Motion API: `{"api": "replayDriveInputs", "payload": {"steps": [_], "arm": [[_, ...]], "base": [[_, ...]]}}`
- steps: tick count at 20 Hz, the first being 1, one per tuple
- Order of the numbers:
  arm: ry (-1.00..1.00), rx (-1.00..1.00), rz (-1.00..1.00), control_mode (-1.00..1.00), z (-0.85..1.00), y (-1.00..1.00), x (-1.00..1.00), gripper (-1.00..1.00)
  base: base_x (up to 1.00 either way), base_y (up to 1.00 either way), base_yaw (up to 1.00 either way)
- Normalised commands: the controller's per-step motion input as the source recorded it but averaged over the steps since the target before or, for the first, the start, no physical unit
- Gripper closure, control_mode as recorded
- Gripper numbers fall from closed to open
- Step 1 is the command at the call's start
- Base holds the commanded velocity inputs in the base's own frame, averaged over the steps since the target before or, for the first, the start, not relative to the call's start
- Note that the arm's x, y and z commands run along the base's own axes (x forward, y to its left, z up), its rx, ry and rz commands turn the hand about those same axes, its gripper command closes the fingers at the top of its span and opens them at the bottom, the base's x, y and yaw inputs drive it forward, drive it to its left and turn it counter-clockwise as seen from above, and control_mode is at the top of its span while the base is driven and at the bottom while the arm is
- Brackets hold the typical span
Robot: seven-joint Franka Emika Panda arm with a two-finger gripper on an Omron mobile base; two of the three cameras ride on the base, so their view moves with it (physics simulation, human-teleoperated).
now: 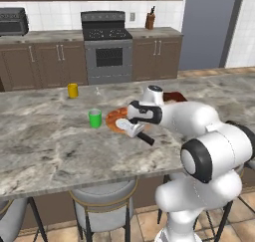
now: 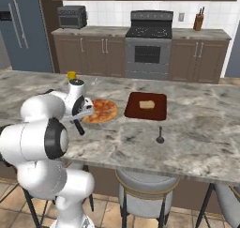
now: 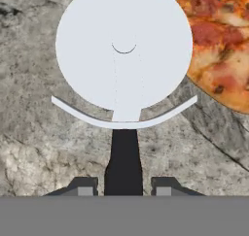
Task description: Take the pizza cutter from the drawer on the left and place it on the dining counter for cutting.
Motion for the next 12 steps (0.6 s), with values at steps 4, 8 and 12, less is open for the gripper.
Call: {"api": "replayDriveInputs", "payload": {"steps": [4, 8, 12], "arm": [[0.13, -0.13, 0.09, -1.00, 0.00, 0.72, 0.73, 1.00], [0.16, -0.14, 0.01, -1.00, 0.00, 0.59, 0.54, 1.00], [0.04, -0.11, -0.06, -1.00, 0.00, 0.10, 0.35, 1.00]], "base": [[0.00, 0.00, 0.00], [0.00, 0.00, 0.00], [0.00, 0.00, 0.00]]}}
